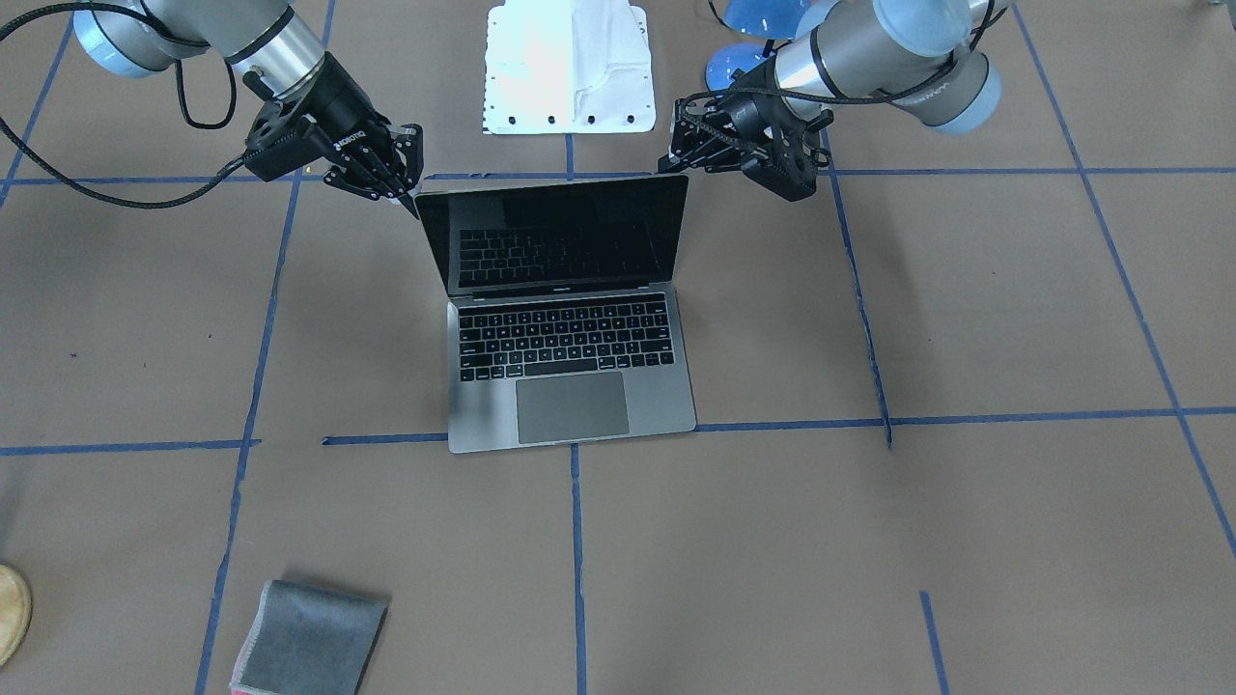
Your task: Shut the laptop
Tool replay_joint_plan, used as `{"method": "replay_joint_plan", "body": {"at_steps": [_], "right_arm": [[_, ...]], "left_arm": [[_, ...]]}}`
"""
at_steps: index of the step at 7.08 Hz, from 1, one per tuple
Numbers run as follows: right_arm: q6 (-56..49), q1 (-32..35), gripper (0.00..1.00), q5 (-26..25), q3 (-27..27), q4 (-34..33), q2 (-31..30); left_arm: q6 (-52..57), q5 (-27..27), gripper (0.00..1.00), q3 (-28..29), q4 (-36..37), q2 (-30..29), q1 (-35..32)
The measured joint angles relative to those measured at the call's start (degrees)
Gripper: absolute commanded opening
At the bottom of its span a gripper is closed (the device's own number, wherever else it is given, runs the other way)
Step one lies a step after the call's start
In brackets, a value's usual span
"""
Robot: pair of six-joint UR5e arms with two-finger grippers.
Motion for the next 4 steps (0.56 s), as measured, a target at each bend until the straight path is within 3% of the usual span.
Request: {"method": "replay_joint_plan", "body": {"at_steps": [4], "right_arm": [[-1.10, 2.42, 0.04, 0.28, -1.10, -10.48, 6.89]], "left_arm": [[-0.04, 4.88, 0.00, 2.62, 0.27, -1.77, -2.78]]}}
